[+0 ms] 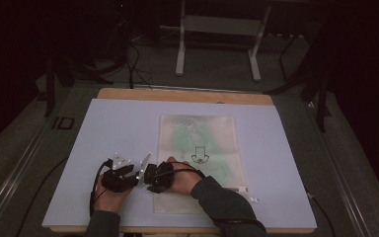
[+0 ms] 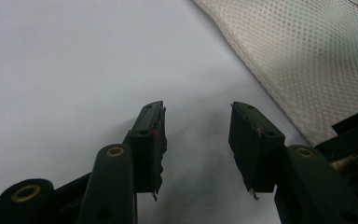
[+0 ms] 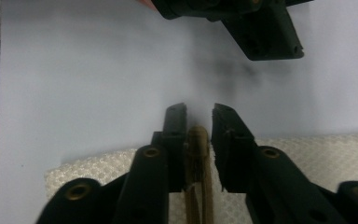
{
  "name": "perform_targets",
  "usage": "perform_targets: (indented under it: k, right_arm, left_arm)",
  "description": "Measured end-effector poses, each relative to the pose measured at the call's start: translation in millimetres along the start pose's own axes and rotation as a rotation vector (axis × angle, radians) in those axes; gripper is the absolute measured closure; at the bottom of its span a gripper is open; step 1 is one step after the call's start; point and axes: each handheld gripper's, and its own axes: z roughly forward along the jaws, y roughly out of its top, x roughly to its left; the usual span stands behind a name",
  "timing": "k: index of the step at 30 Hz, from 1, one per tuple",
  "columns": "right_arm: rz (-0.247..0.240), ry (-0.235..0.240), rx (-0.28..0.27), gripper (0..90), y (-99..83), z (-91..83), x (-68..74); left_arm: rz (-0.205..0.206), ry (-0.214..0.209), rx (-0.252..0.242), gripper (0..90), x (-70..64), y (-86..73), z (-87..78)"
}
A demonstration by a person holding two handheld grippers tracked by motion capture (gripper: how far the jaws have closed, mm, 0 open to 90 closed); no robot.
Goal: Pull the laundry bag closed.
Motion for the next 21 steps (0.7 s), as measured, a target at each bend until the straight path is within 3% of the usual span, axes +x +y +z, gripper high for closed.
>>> perform_targets:
  k: [5, 11, 21]
  right_arm:
    - [0.002, -0.010, -0.015, 80.7, -0.6, -2.2, 1.3]
    - [0.009, -0.017, -0.062, 80.7, -5.2, -18.3, 3.7]
    - [0.028, -0.020, -0.063, 80.7, -31.6, -27.6, 3.6]
  left_arm:
    - [0.000, 0.003, -0.003, 54.7, 0.1, 0.1, -0.9]
    - [0.005, 0.003, -0.003, 54.7, -1.2, 0.3, -1.2]
    - [0.014, 0.000, -0.006, 54.7, -3.4, 0.8, -2.3]
